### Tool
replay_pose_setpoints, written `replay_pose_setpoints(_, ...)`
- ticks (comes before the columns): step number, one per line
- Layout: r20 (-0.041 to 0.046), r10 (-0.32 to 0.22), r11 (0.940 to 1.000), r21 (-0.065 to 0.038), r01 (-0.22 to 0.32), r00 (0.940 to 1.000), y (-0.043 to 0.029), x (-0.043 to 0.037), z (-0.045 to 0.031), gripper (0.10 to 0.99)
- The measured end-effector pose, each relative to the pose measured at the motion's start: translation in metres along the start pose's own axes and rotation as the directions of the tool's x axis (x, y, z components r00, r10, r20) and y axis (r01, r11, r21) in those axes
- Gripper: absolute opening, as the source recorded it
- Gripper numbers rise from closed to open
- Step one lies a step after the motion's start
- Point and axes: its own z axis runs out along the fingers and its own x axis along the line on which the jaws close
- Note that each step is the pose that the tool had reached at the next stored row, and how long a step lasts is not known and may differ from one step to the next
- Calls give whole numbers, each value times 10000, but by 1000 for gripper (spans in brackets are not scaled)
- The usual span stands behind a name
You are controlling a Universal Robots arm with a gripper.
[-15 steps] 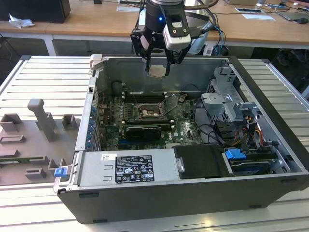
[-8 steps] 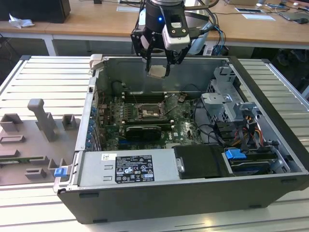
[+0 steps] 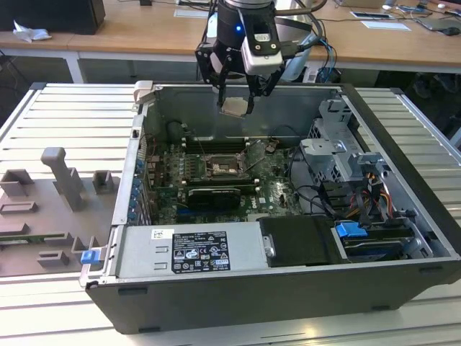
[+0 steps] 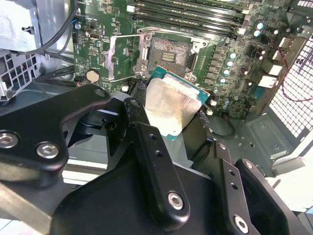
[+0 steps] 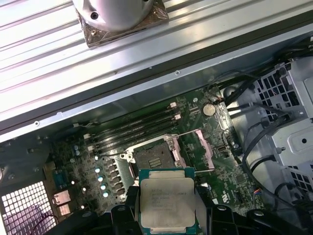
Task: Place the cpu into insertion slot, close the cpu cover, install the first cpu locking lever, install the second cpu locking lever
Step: 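Place the cpu into insertion slot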
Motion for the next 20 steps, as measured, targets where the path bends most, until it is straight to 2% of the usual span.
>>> replay_pose_setpoints(20,59,664,9978,-15,-664,9978,0,0,5,541)
